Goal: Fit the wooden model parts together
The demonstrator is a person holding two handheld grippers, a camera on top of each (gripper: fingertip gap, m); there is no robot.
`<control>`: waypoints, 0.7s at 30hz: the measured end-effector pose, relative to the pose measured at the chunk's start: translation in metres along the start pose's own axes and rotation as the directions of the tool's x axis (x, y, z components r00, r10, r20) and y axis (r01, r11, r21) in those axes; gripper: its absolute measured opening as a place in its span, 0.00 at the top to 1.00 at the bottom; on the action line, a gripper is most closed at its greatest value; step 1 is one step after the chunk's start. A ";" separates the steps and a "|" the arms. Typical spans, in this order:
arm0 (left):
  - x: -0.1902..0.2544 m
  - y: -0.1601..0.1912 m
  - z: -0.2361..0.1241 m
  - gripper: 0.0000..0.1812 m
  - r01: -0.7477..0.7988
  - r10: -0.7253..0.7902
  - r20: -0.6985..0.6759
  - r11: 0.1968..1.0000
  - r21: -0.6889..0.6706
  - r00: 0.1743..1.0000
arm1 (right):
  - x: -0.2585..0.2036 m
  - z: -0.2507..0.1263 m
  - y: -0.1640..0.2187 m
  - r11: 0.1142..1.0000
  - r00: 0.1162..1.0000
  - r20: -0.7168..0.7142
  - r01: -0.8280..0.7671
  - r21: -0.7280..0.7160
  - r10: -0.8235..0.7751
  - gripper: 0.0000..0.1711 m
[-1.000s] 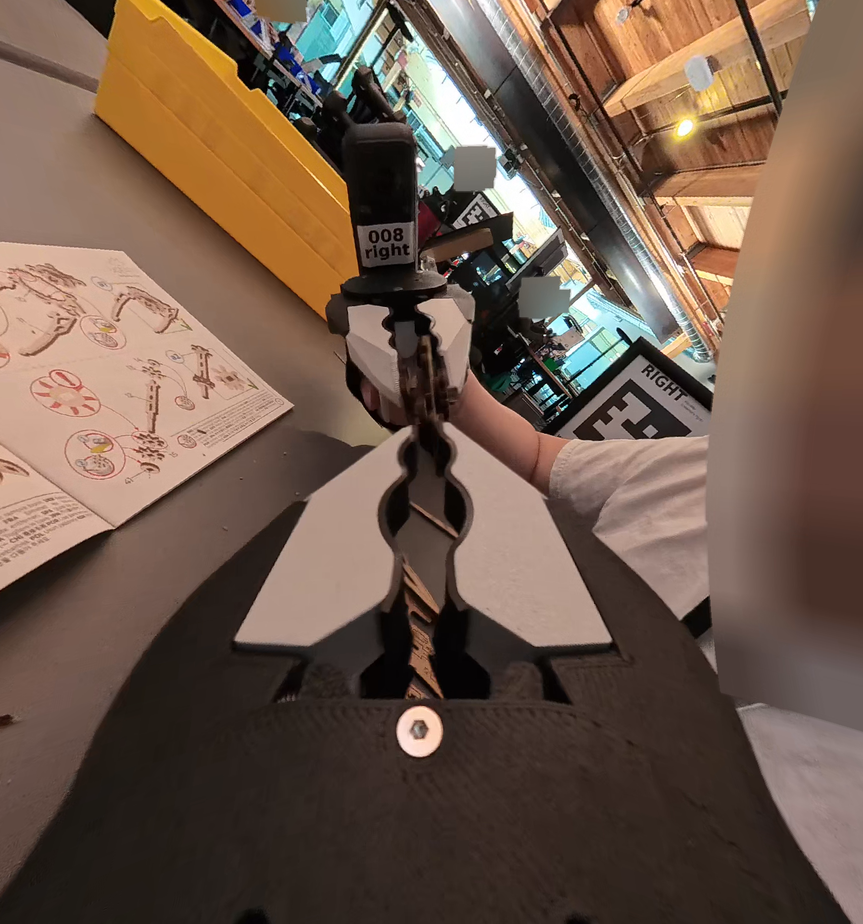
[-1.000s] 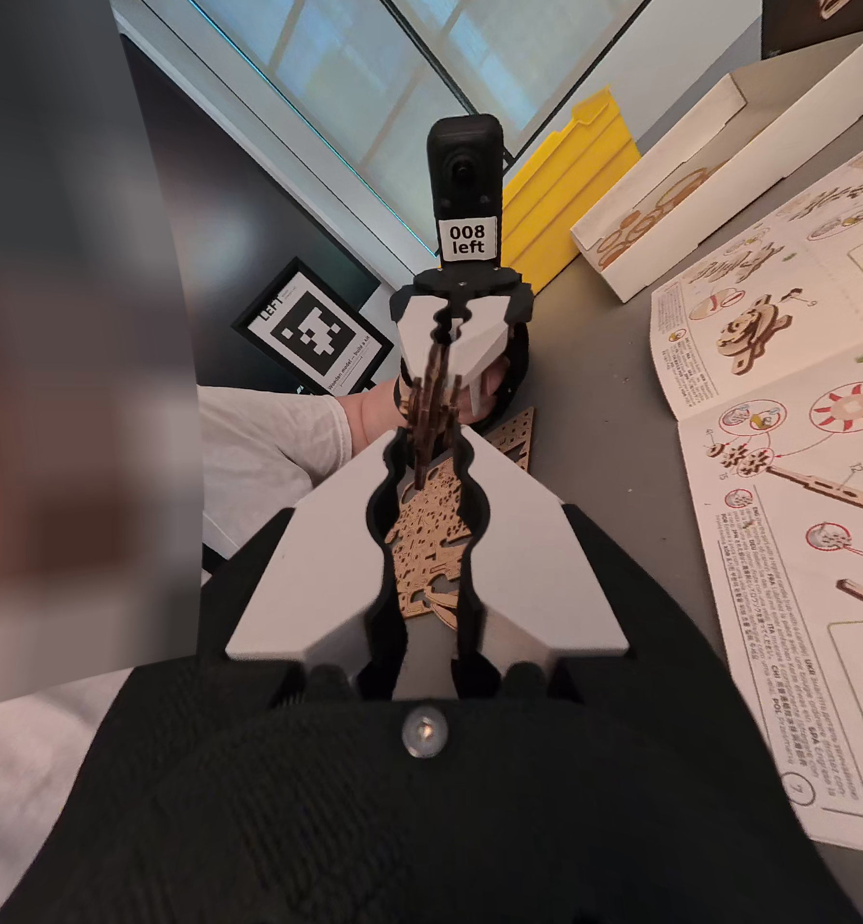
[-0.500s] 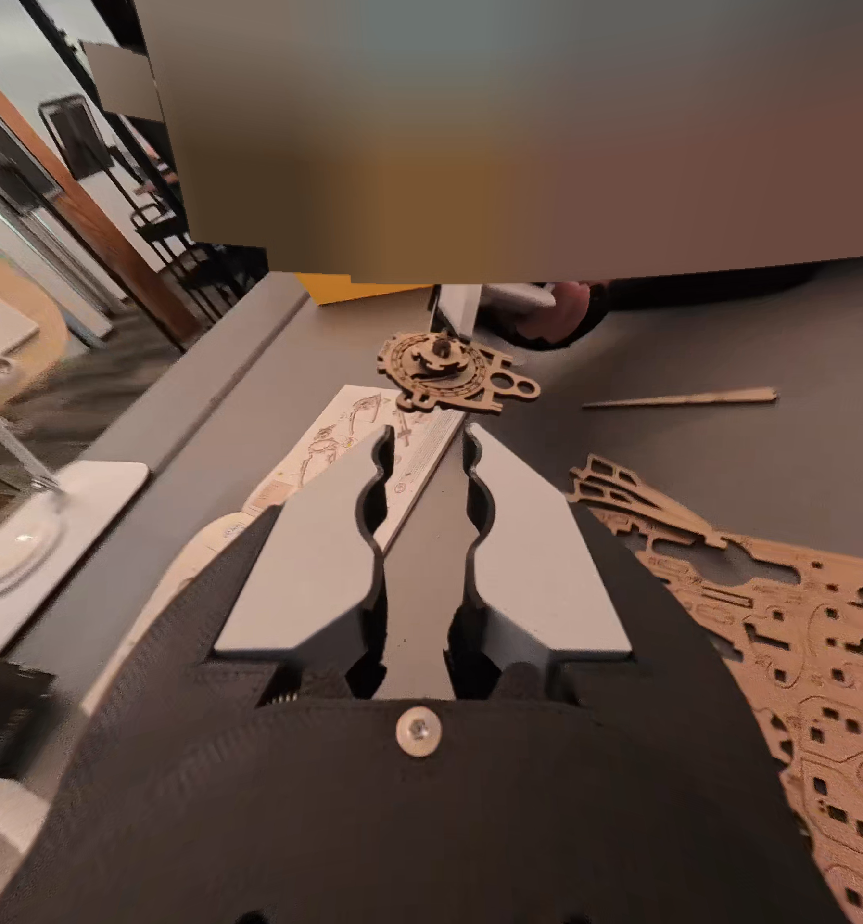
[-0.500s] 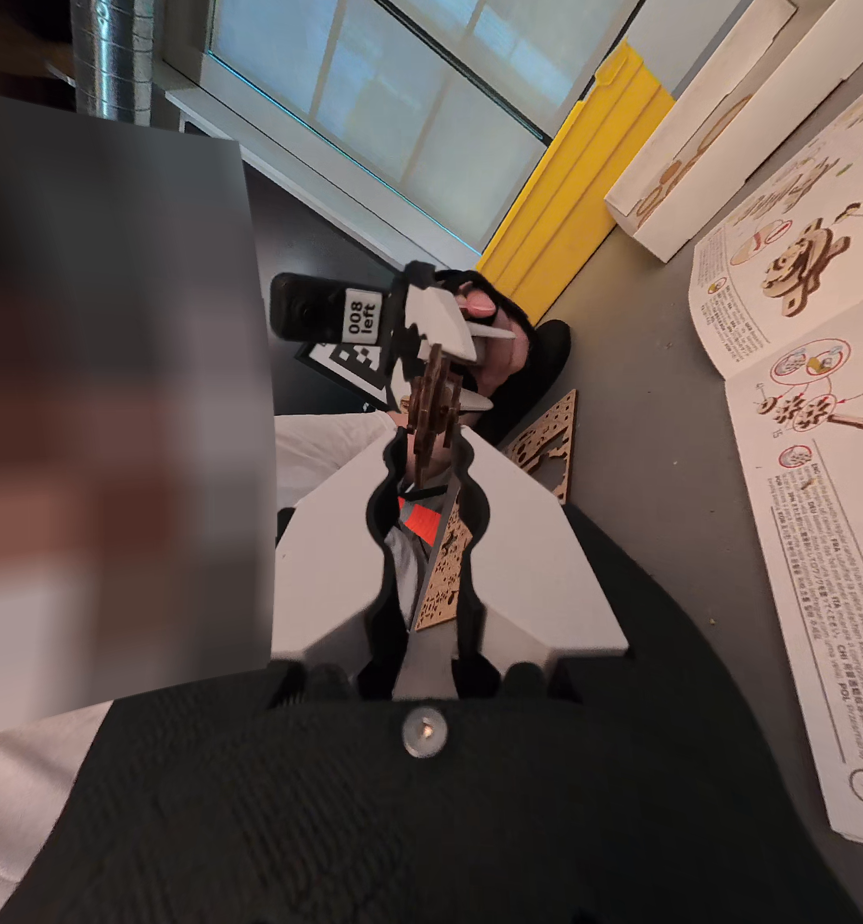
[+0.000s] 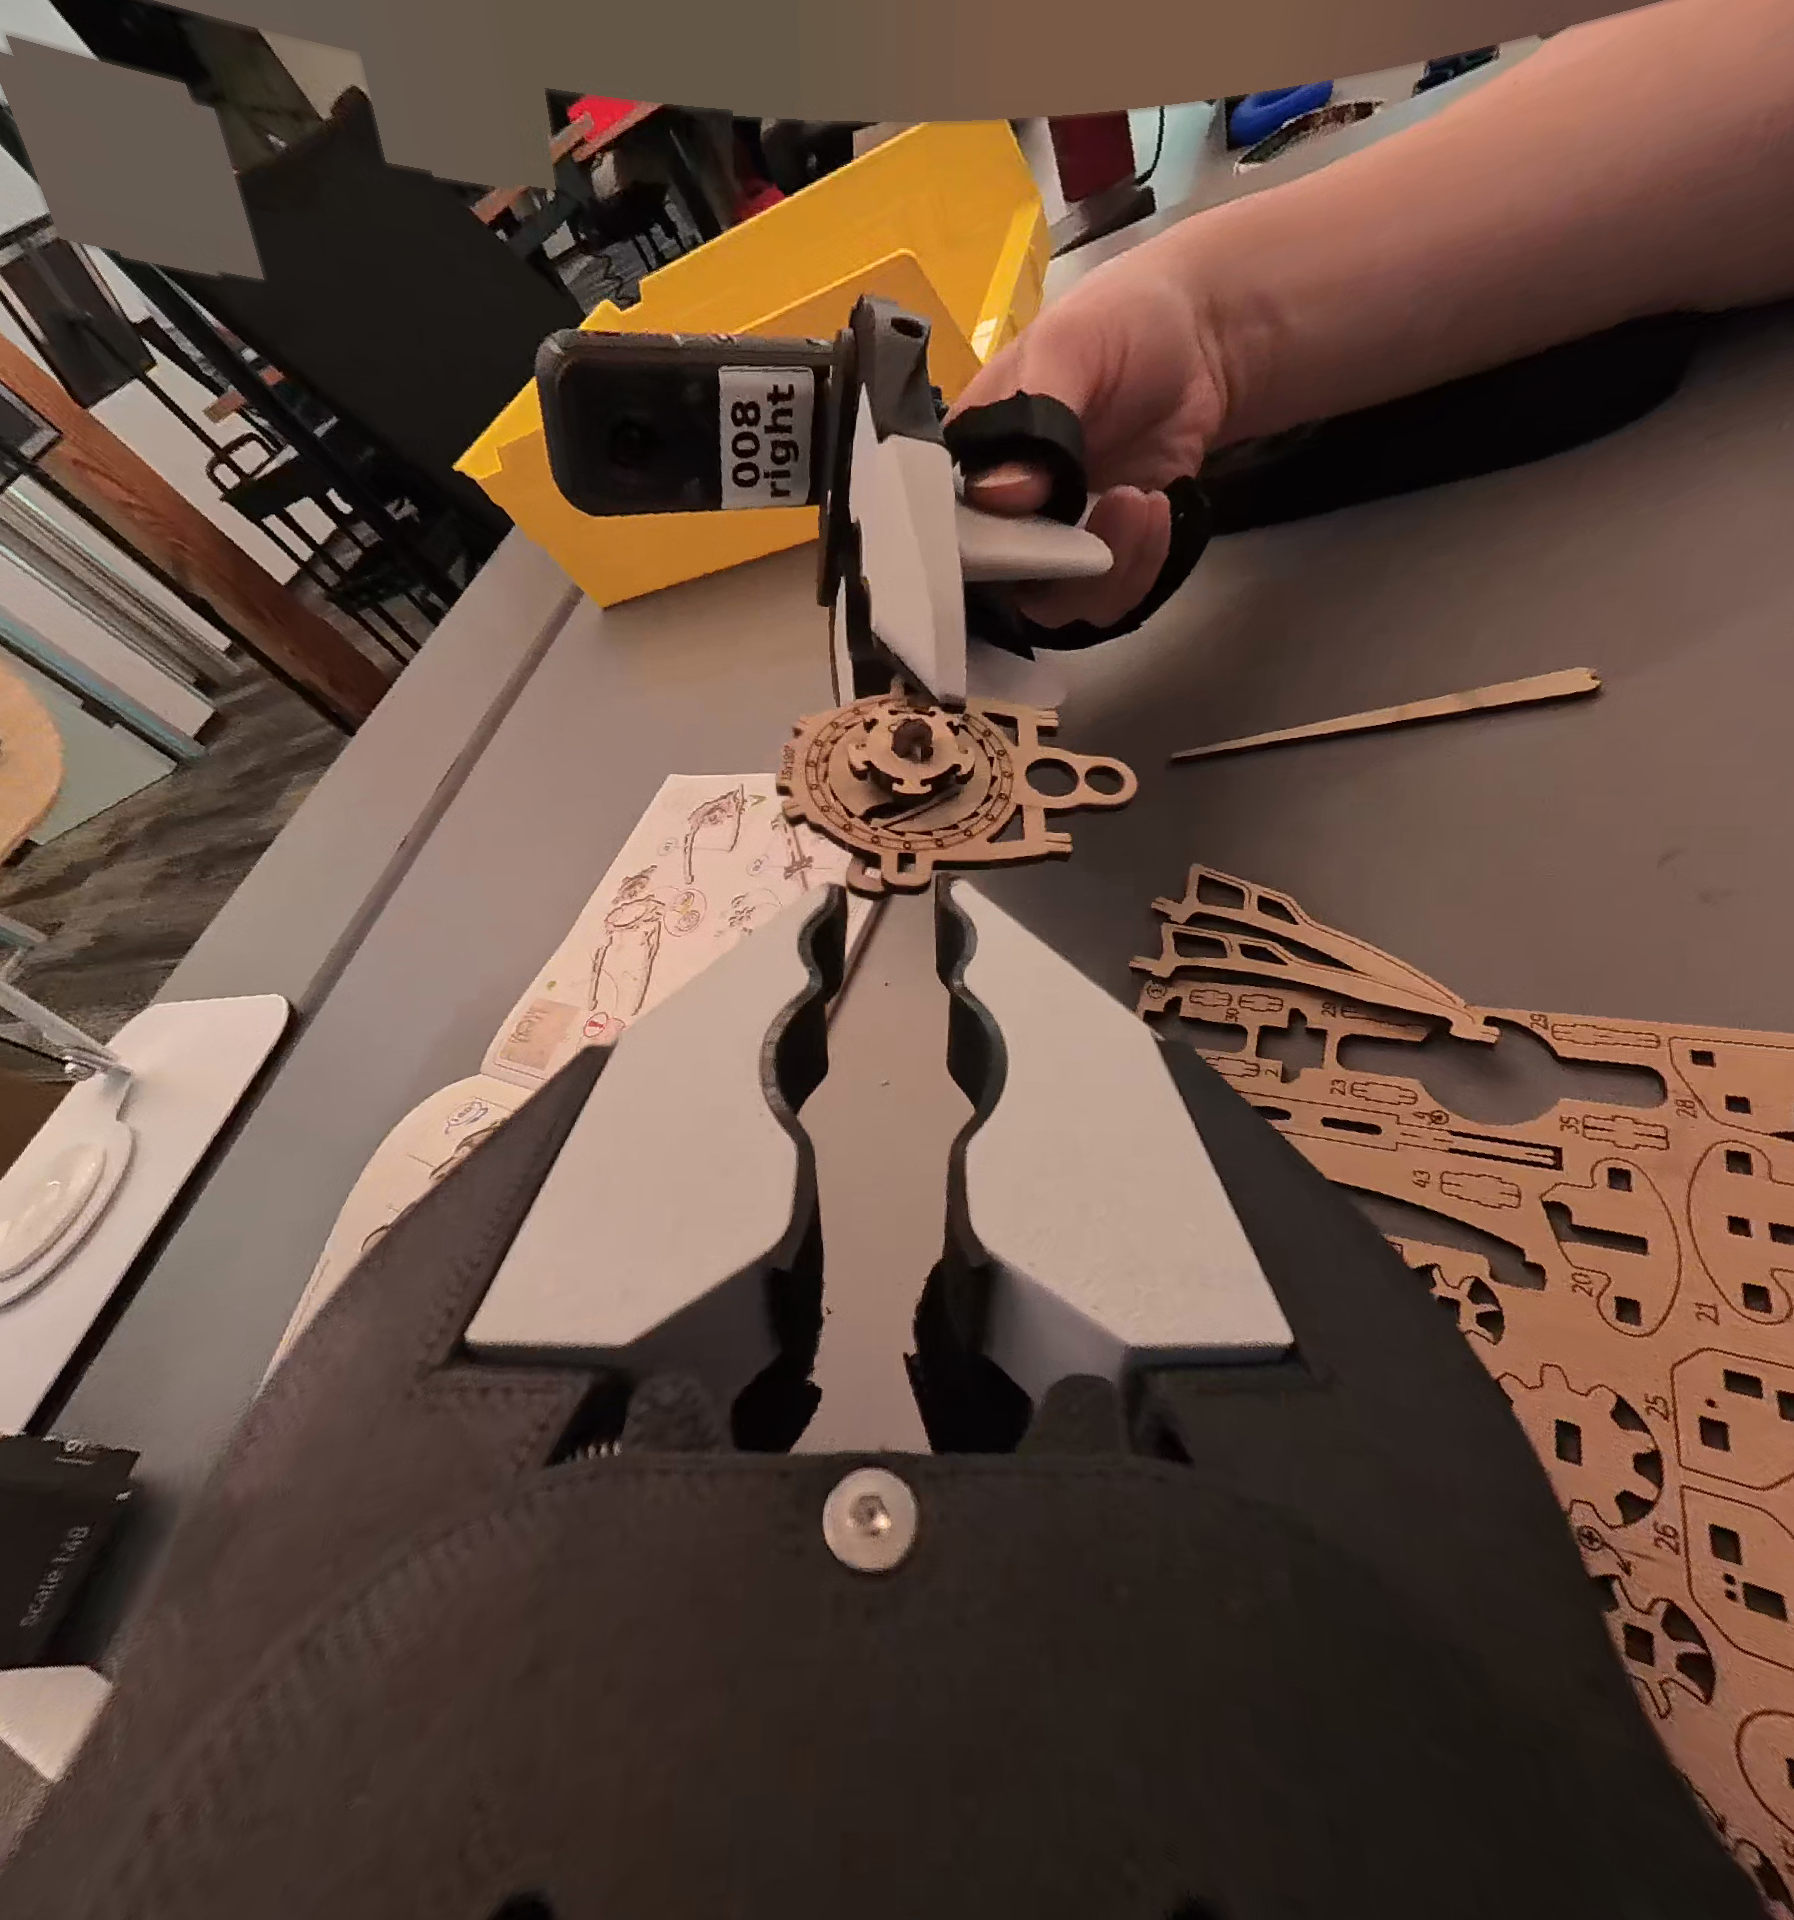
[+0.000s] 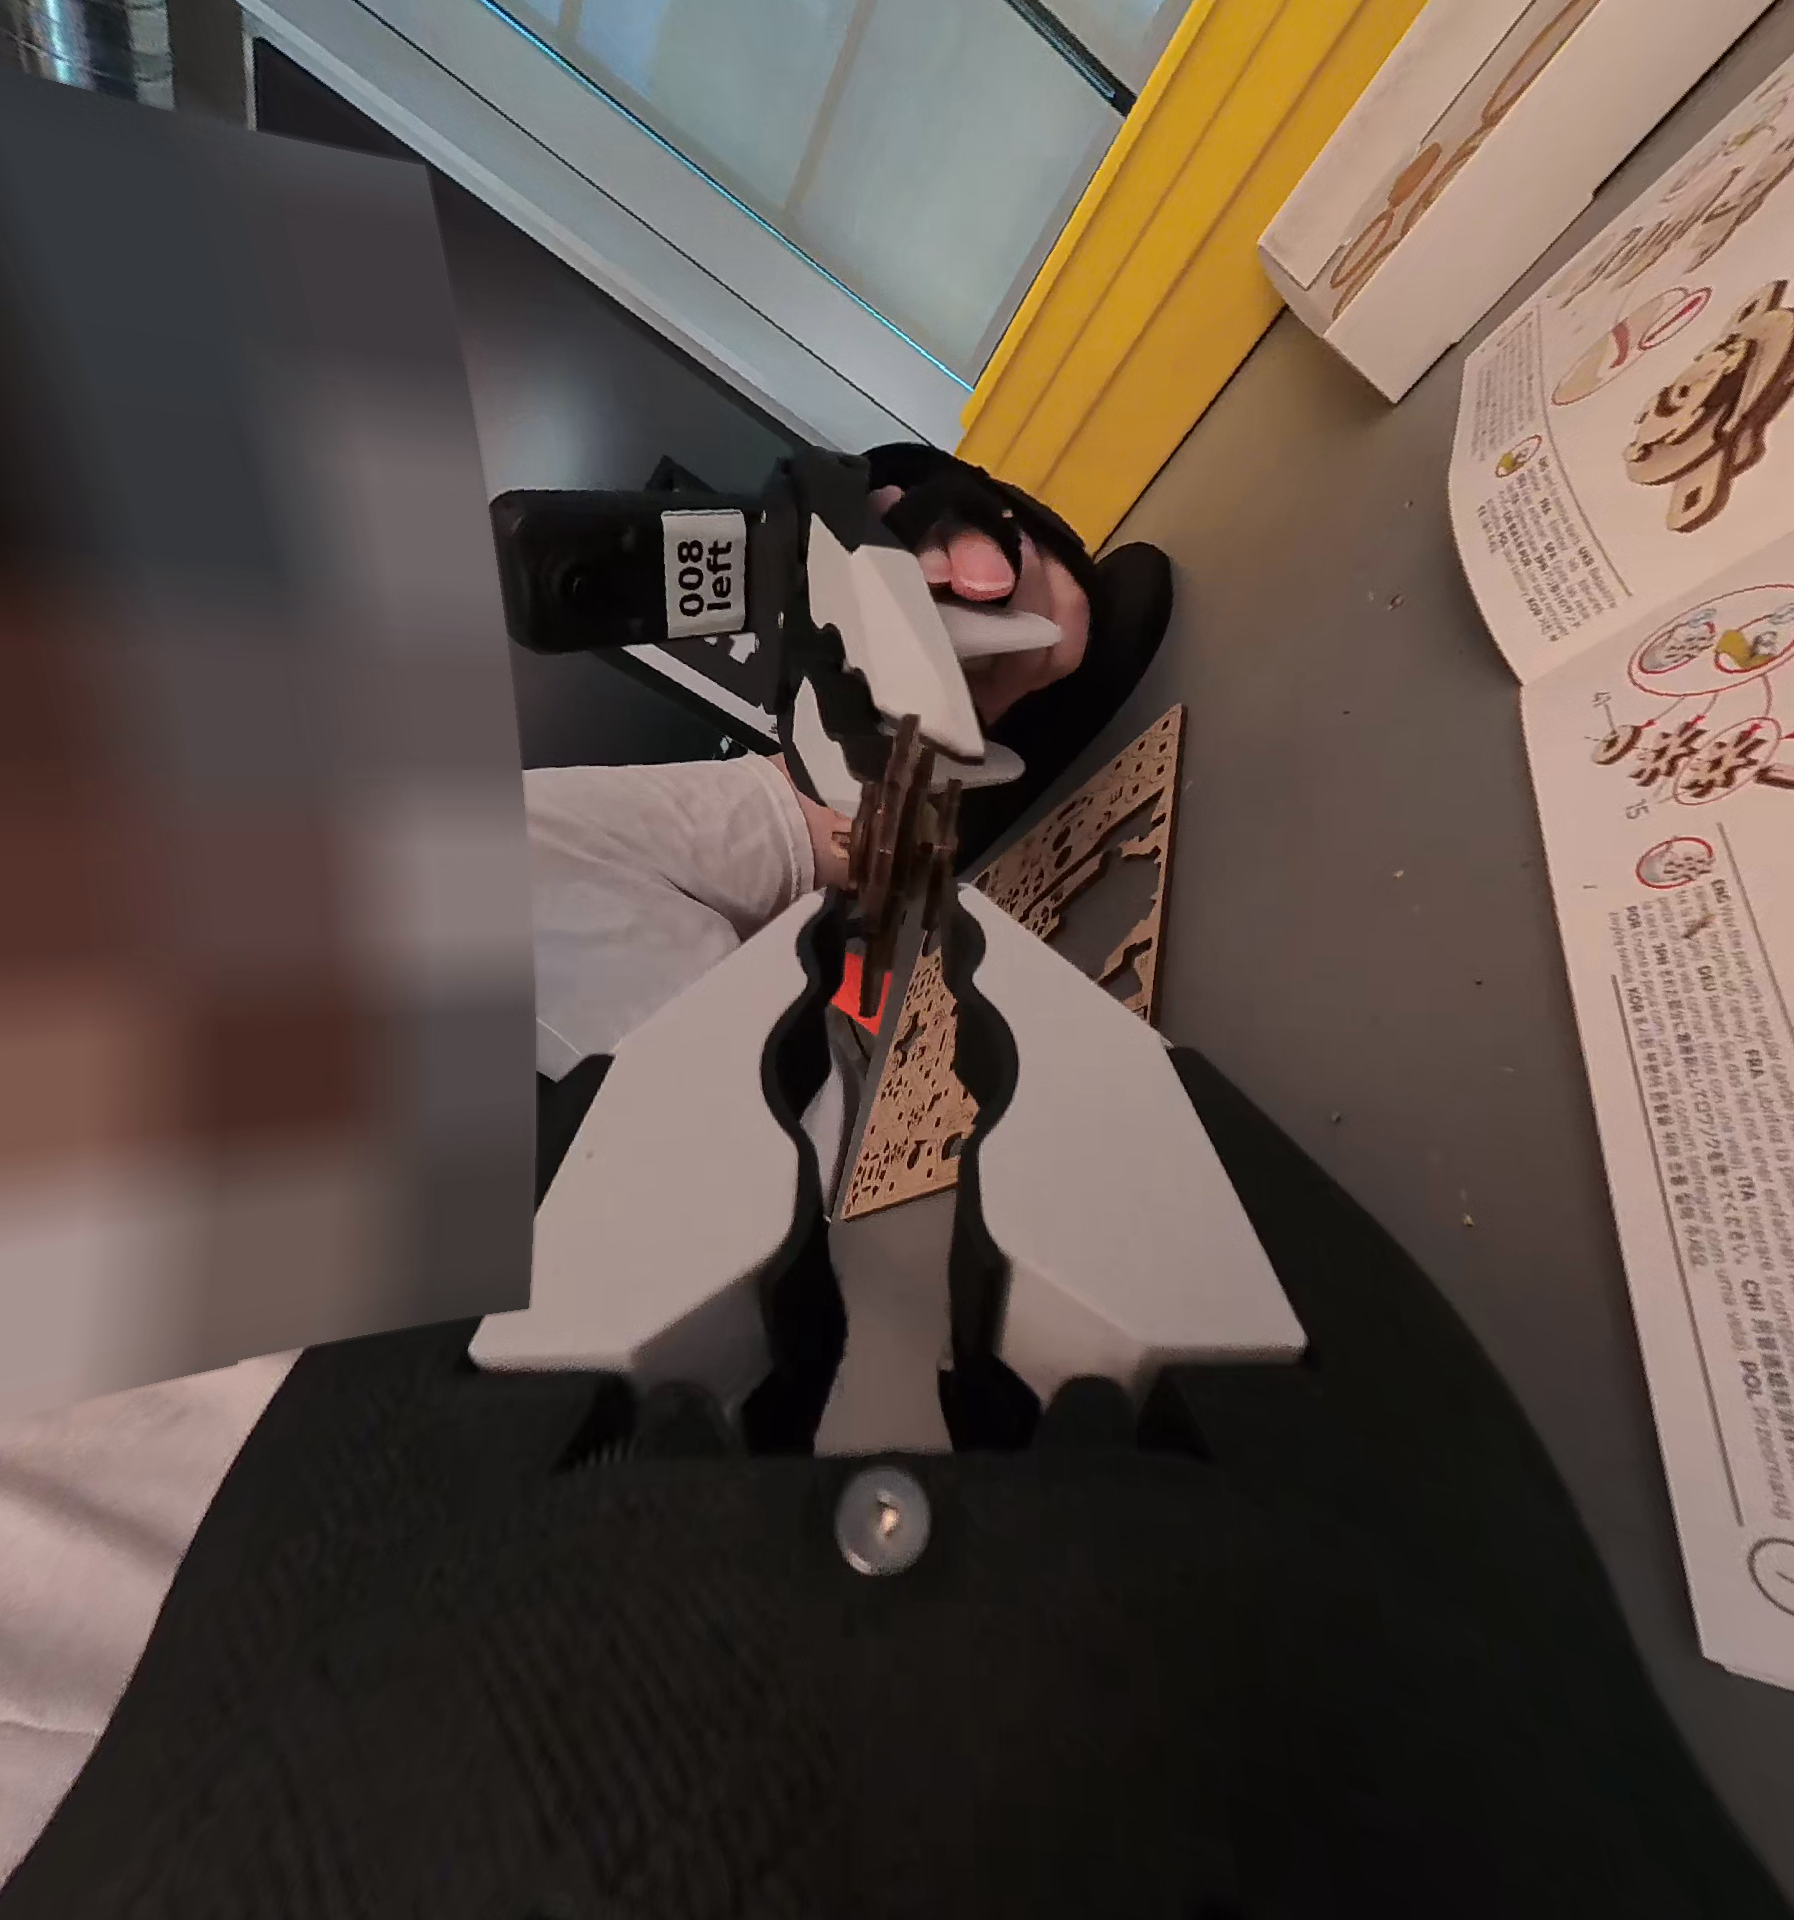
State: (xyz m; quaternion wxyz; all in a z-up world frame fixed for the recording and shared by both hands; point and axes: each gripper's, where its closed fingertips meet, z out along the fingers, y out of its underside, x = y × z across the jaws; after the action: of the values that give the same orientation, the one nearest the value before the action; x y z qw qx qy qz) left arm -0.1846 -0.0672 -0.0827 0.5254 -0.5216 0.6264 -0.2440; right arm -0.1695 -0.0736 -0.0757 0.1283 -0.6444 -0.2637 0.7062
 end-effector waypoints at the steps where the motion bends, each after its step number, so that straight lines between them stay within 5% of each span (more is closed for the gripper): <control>1: 0.000 -0.002 -0.001 0.93 -0.001 0.002 -0.004 1.000 0.008 1.000 | 0.000 0.000 0.001 1.000 1.000 0.005 -0.004 -0.004 0.004 0.90; 21: 0.011 0.003 -0.001 0.96 0.006 -0.006 -0.077 1.000 -0.001 0.997 | 0.004 -0.005 0.000 0.995 0.993 -0.054 0.099 -0.028 -0.100 0.87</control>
State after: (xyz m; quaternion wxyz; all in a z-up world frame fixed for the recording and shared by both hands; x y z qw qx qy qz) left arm -0.1851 -0.0765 -0.0892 0.4998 -0.5140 0.6447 -0.2654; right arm -0.1649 -0.0703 -0.0794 0.1626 -0.6515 -0.3008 0.6773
